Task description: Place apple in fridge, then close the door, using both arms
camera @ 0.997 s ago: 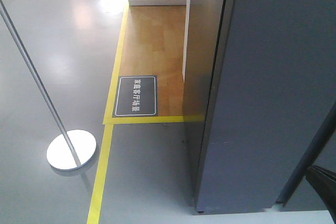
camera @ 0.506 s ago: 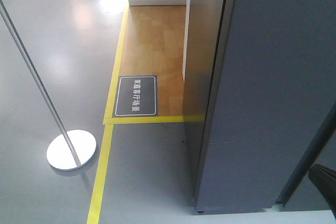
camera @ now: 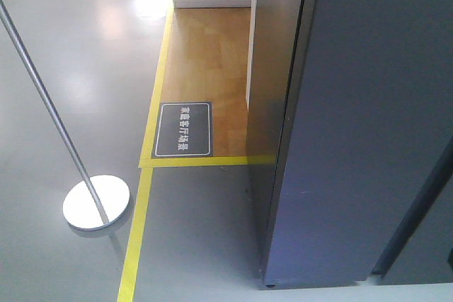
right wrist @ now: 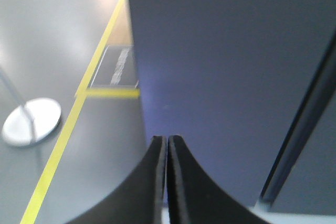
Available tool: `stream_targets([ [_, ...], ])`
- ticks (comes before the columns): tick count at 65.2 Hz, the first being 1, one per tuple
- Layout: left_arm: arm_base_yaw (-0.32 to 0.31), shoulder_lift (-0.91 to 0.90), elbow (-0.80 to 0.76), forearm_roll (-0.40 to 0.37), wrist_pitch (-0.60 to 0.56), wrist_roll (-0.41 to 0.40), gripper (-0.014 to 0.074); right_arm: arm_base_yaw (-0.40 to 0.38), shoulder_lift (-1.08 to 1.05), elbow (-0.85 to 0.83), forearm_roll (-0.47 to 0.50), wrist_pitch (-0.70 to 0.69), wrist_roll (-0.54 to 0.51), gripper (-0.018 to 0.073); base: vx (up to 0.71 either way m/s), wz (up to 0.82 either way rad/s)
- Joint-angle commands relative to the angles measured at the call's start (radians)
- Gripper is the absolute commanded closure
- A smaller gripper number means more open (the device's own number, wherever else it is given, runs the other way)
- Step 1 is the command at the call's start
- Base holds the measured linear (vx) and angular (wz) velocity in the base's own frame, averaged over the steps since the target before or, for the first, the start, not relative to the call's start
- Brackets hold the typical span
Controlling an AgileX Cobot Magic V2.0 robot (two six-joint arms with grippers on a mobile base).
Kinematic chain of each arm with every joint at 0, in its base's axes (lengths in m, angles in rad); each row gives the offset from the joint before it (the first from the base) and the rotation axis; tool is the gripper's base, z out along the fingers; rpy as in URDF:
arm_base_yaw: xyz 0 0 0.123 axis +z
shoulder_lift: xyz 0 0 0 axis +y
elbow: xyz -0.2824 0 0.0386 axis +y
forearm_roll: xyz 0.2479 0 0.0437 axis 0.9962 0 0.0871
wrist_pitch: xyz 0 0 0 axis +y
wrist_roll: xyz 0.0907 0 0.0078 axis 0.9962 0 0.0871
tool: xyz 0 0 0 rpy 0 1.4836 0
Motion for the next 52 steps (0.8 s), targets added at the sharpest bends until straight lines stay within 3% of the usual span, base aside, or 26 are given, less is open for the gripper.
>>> stream_targets([
  [1, -0.008, -0.015, -0.017, 0.0, -0.072, -0.01, 0.0603, 0.003, -0.079, 0.03, -0.132, -0.184, 0.156, 0.0562, 0.0, 0.0],
  [12, -0.008, -0.015, -0.017, 0.0, -0.072, -0.01, 0.0603, 0.003, -0.25, 0.119, -0.204, -0.23, 0.255, 0.0562, 0.0, 0.0],
  [23, -0.008, -0.014, -0.017, 0.0, -0.071, -0.009, 0.0603, 0.002, -0.288, 0.118, -0.228, -0.188, 0.245, 0.0562, 0.0, 0.0],
  [52, -0.008, -0.014, -0.017, 0.0, -0.068, -0.009, 0.0603, 0.003, -0.288, 0.117, -0.25, -0.268, 0.241, 0.0562, 0.0, 0.0],
])
